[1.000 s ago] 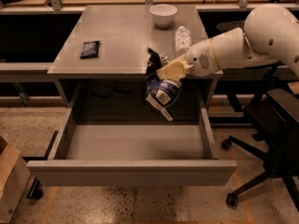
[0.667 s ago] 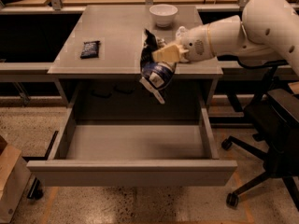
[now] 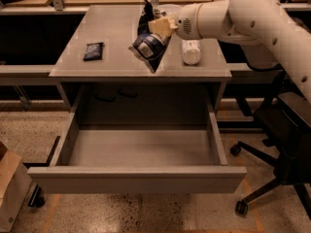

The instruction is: Pick blue chip bag from top drawer and place on counter

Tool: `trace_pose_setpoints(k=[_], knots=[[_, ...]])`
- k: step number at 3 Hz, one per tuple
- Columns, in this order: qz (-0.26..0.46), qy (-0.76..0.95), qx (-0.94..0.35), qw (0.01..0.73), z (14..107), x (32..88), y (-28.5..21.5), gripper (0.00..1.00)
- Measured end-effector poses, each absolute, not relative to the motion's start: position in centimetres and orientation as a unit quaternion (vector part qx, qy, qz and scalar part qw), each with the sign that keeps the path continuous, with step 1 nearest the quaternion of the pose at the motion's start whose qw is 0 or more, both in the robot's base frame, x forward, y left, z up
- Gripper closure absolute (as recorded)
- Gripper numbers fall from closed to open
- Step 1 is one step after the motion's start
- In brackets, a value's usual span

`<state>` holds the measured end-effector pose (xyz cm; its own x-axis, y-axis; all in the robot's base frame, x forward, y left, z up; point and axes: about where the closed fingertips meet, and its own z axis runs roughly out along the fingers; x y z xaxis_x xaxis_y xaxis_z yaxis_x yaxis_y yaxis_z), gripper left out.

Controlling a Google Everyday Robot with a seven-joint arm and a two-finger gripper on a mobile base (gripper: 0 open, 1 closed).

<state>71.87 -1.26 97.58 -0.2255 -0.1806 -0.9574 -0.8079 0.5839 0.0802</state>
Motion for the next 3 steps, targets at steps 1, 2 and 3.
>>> trace_pose_setpoints(k=[1, 2, 3], knots=[[0.258, 0.713, -0.333, 0.561, 98.2, 77.6, -0.1, 0.85], [0.252, 0.705, -0.337, 0.571, 99.2, 78.7, 1.1, 0.61], [0.253, 0.704, -0.338, 0.571, 99.1, 78.8, 1.5, 0.39]])
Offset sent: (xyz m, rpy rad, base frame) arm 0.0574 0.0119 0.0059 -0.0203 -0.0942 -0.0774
